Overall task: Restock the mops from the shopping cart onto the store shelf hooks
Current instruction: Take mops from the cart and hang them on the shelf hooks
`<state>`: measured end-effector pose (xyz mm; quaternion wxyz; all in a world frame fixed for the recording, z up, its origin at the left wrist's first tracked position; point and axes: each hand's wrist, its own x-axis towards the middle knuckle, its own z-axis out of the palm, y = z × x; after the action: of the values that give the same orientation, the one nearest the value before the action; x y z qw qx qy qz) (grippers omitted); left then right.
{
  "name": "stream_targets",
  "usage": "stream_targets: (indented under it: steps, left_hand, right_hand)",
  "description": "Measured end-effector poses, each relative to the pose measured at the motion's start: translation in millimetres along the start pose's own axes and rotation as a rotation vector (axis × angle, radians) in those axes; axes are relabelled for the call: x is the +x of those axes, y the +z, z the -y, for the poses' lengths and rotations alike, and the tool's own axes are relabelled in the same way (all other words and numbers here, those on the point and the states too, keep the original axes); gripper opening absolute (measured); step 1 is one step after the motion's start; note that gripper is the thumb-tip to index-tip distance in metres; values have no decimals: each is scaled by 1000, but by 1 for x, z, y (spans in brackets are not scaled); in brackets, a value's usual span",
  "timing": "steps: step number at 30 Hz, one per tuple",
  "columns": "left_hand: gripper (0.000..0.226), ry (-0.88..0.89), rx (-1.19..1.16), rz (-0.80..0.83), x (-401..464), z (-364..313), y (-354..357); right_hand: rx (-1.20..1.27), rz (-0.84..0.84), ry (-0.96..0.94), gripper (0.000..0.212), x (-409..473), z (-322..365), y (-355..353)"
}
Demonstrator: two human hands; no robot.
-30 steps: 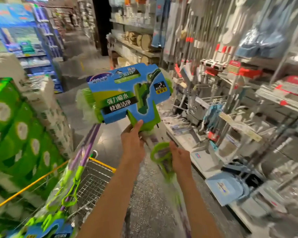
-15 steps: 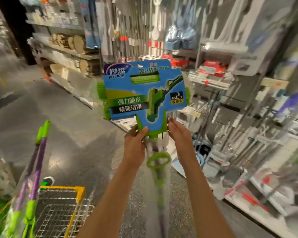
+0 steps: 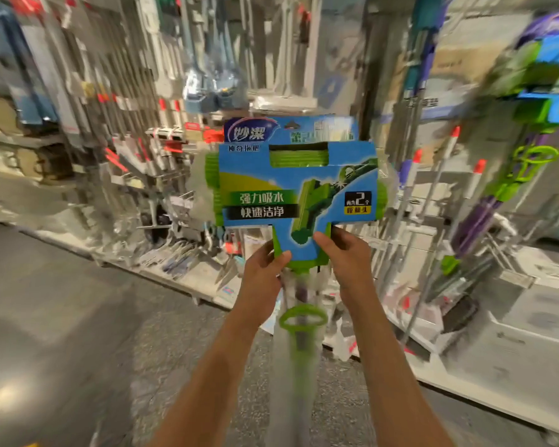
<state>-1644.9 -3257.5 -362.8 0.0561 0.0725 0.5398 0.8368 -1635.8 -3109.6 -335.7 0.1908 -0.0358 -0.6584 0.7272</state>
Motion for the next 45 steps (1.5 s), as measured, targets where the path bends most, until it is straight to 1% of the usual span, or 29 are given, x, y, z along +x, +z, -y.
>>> stream_targets:
  steps: [4,6,10,14,17,21,28,32,33,36,39,43,45]
  left_hand:
    - [30,-17,114,85,19,16,51]
    - [30,-43,115,124,29,24,81]
    - [25,-4,180,62,48,39,140]
    - [27,-8,149,3,68,64,188]
    - [31,-20,120,22,79,76,225]
    - [29,-31,79,59,94,87,270]
    - [24,-67,73,78,124,100,324]
    - [37,-59,51,127,145,104,344]
    - [36,-55,50,139,152,106,350]
    - [19,-58,61,168,173,105,368]
    - [15,-51,81,201,197,103,386]
    - [36,8,101,278,233,95,411]
    - [36,30,126,319,251,91,424]
  right_hand:
    - [86,-81,8,13,17,5,-54]
    - [126,-106,9,15,25,8,-83]
    - [130,-140,9,17,42,8,-137]
    - [104,-177,-1,22,59,10,-182]
    - [78,-196,-13,23,72,18,-218]
    - [77,-241,-33,15,88,28,-259]
    - [6,-269,-45,10,119,39,-305]
    - [-21,-286,-46,8,137,46,-320]
    - [-28,-305,-49,6,144,48,-324]
    - [-50,-360,-80,5,164,54,-333]
    - [-62,-412,-105,6,187,60,-342]
    - [-52,-479,-141,9,221,70,-357]
    - [-33,-504,-150,8,237,76,-363]
